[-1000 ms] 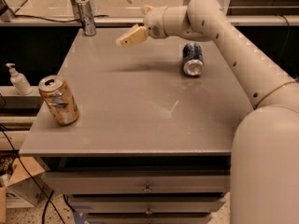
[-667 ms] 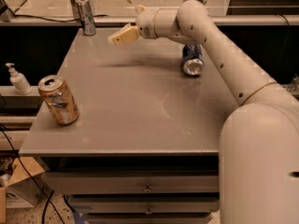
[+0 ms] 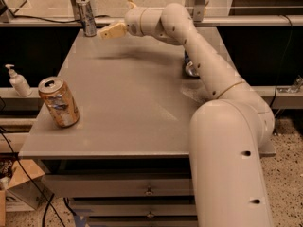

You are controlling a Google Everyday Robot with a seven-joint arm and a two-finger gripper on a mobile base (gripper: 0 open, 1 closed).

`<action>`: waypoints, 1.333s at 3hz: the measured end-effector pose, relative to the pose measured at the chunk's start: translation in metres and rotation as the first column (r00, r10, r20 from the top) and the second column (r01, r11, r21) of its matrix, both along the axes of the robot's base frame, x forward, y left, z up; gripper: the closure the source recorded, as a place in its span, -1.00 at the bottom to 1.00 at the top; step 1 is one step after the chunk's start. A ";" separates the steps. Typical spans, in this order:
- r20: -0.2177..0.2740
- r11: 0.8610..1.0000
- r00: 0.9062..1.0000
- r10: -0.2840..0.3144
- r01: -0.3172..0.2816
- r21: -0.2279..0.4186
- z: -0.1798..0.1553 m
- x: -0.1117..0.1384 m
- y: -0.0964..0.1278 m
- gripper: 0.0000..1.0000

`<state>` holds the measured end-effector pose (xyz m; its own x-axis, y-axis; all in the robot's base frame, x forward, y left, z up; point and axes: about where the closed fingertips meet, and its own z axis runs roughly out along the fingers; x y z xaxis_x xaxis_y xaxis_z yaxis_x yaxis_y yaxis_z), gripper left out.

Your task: Move redbull can near orange can

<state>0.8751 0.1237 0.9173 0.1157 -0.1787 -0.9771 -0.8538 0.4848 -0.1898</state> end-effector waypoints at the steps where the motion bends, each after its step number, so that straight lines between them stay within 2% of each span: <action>1: 0.015 1.000 1.000 0.003 -0.002 -0.028 0.002 0.009 0.021 -1.00; 2: 0.034 0.996 0.999 0.002 0.001 -0.090 0.006 0.013 0.036 -1.00; 3: 0.062 0.986 0.998 -0.018 0.028 -0.167 0.015 0.014 0.038 -1.00; 4: 0.076 0.968 0.997 -0.020 0.038 -0.248 0.016 0.016 0.044 -1.00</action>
Offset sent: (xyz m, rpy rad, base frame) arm 0.0239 0.0470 0.0184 -0.1851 -0.0665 -0.0172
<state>0.8908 0.1681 0.9334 0.1755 -0.4198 -0.8905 -0.8195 0.4390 -0.3684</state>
